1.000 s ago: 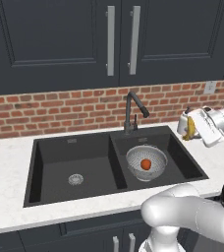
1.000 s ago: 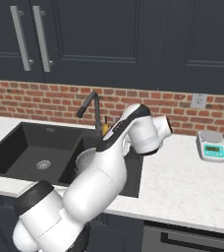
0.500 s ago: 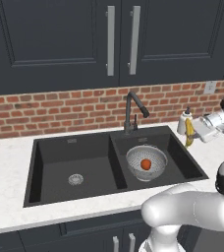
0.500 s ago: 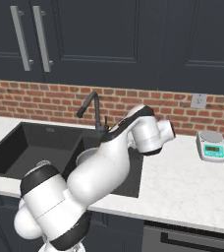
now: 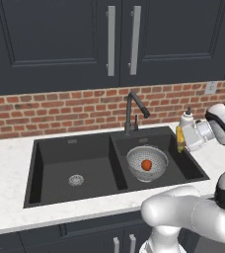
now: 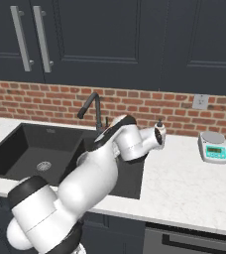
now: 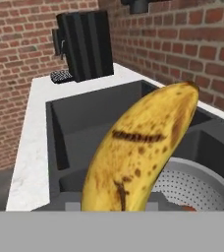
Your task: Put the colander in the sink, put the banana, orange in the colander, and turn on the sink faucet and pour water over the colander.
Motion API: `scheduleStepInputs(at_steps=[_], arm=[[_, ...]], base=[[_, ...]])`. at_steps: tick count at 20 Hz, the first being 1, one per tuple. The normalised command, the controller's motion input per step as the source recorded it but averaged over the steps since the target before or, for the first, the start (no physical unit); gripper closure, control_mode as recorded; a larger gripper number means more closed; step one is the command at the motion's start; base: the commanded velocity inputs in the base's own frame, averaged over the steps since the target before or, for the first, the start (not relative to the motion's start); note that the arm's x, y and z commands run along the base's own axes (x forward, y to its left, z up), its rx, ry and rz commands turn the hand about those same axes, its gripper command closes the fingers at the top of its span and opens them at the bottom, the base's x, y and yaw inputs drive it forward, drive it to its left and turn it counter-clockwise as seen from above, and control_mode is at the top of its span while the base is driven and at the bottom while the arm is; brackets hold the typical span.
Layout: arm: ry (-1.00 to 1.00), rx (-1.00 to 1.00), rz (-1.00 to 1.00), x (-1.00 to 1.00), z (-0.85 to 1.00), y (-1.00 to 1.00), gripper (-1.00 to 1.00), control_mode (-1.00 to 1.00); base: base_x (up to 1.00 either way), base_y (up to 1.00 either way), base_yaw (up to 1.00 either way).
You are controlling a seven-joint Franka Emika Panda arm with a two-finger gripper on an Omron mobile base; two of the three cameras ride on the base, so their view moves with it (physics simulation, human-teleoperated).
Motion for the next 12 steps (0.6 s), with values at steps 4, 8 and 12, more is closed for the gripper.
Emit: scheduleStepInputs(at_steps=[4, 8, 12], arm=[[0.01, -0.05, 0.0, 0.49, -0.24, 0.11, 1.0, -1.0], [0.25, 0.01, 0.07, 0.57, -0.01, 0.0, 1.0, -1.0], [0.24, 0.01, 0.06, 0.5, -0.02, 0.0, 1.0, -1.0]], base=[[0.0, 0.0, 0.0], [0.0, 0.0, 0.0], [0.0, 0.0, 0.0]])
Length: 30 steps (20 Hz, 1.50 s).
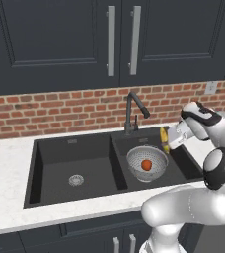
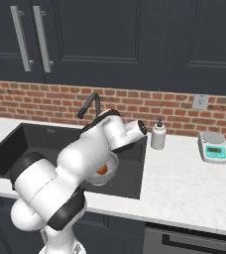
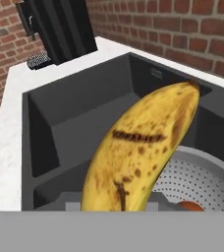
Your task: Put the colander in the sink, put the banana, orange in the colander, and turn on the sink faucet and pour water over the colander.
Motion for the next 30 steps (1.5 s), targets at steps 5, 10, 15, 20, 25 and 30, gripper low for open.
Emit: scheduleStepInputs(at_steps=[5, 10, 15, 20, 25, 30], arm=[[0.1, 0.0, 0.03, 0.41, -0.2, 0.0, 1.0, -1.0], [-0.04, 0.03, 0.0, 0.02, -0.55, 0.0, 1.0, -1.0], [-0.15, 0.01, 0.0, 0.0, -0.61, 0.01, 1.0, -1.0], [-0.02, 0.0, 0.0, 0.19, -0.34, 0.32, 1.0, -1.0], [0.06, 0.0, 0.0, 0.45, -0.17, 0.32, 1.0, -1.0], [0.05, 0.0, 0.03, 0.29, -0.3, 0.04, 1.0, -1.0]], base=[[0.0, 0.0, 0.0], [0.0, 0.0, 0.0], [0.0, 0.0, 0.0], [0.0, 0.0, 0.0], [0.0, 0.0, 0.0], [0.0, 0.0, 0.0]])
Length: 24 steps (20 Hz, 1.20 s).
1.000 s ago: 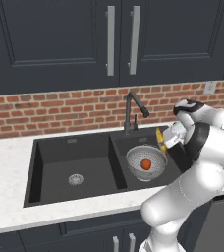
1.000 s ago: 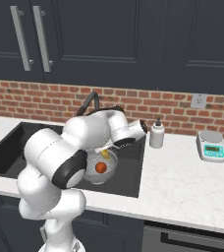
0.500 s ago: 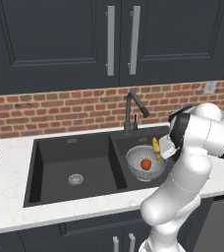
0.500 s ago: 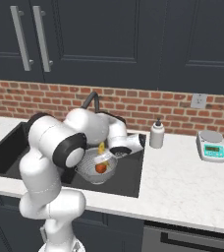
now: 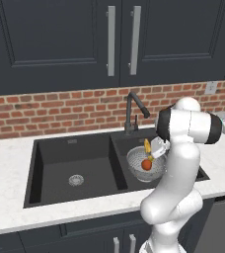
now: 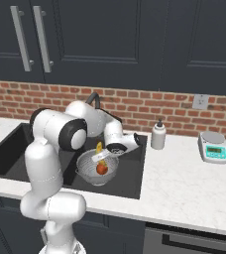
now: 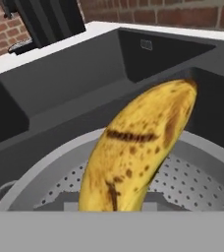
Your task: Put the colander in the sink, put the banana, orange in the colander, and turn on the sink faucet and pour water over the colander.
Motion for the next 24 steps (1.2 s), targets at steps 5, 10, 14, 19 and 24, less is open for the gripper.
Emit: scheduleStepInputs(at_steps=[5, 10, 14, 19, 24], arm=[[0.0, 0.0, 0.05, 0.04, -0.44, -0.13, 1.0, -1.0], [0.0, 0.0, 0.05, 0.0, -0.38, -0.14, 1.0, -1.0], [0.0, 0.0, 0.01, 0.0, -0.27, 0.0, 1.0, -1.0], [-0.01, 0.0, 0.0, 0.0, -0.07, 0.04, -1.0, -1.0], [-0.05, 0.0, 0.0, -0.16, 0.0, 0.03, -1.0, -1.0]], base=[[0.0, 0.0, 0.0], [0.0, 0.0, 0.0], [0.0, 0.0, 0.0], [0.0, 0.0, 0.0], [0.0, 0.0, 0.0]])
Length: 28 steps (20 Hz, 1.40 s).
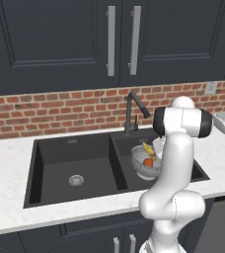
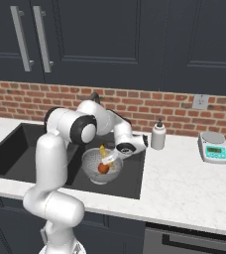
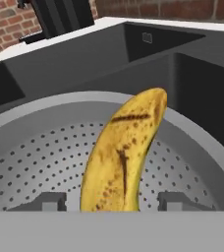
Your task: Put the colander in the sink, put the banana, orange in the colander, and turn on the sink faucet and pour water over the colander.
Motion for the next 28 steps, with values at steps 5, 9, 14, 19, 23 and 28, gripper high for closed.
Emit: scheduleStepInputs(at_steps=[5, 9, 14, 19, 23, 28], arm=[[-0.09, 0.0, 0.0, -0.33, 0.0, 0.01, -1.0, -1.0], [-0.07, 0.0, 0.0, -0.32, 0.08, 0.0, -1.0, -1.0], [-0.07, 0.0, 0.0, -0.44, 0.4, 0.0, -1.0, -1.0], [-0.06, 0.0, 0.0, -0.45, 0.57, 0.0, -1.0, -1.0], [-0.06, 0.0, 0.0, -0.4, 0.7, 0.0, -1.0, -1.0], [-0.17, 0.0, -0.02, -0.33, 0.52, 0.0, -1.0, -1.0]], base=[[0.0, 0.0, 0.0], [0.0, 0.0, 0.0], [0.0, 0.0, 0.0], [0.0, 0.0, 0.0], [0.0, 0.0, 0.0], [0.0, 0.0, 0.0]])
